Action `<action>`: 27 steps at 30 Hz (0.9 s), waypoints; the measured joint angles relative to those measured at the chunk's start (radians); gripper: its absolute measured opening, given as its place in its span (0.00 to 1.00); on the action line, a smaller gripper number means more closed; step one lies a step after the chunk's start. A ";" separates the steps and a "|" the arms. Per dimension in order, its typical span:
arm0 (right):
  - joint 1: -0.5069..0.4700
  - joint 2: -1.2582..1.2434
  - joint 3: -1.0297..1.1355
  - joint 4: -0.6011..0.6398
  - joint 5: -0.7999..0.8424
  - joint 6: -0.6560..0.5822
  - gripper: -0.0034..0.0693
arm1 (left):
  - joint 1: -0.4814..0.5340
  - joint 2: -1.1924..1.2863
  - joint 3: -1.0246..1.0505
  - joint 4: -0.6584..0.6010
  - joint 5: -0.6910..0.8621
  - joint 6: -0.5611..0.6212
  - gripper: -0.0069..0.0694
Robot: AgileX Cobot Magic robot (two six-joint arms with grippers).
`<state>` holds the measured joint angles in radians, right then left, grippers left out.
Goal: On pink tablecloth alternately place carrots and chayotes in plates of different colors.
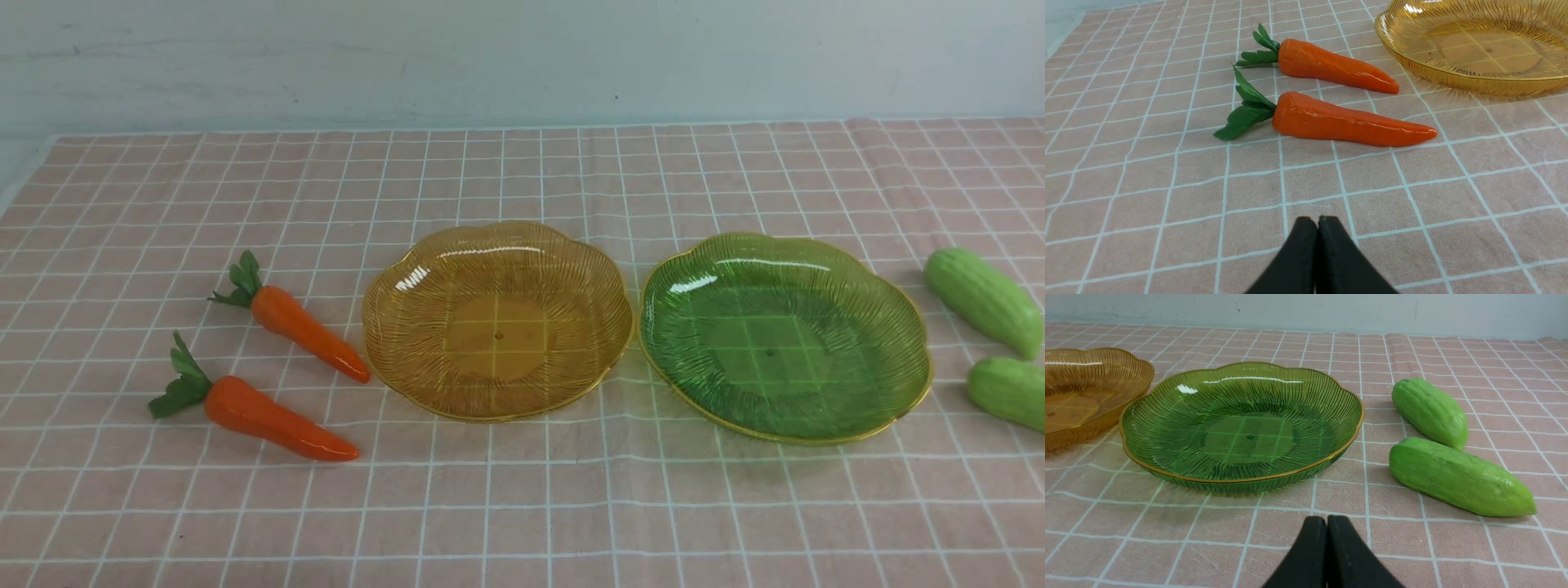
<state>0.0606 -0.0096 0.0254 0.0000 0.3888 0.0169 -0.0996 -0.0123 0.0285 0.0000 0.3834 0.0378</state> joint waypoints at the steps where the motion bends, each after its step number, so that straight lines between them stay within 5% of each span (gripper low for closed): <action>1: 0.000 0.000 0.000 0.000 0.000 0.000 0.03 | 0.000 0.000 0.000 0.000 0.000 0.000 0.07; 27: 0.000 0.000 0.000 0.000 0.000 0.000 0.03 | 0.000 0.000 0.000 0.027 0.000 -0.004 0.07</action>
<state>0.0606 -0.0096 0.0254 0.0000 0.3888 0.0169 -0.0996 -0.0123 0.0285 0.0271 0.3834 0.0336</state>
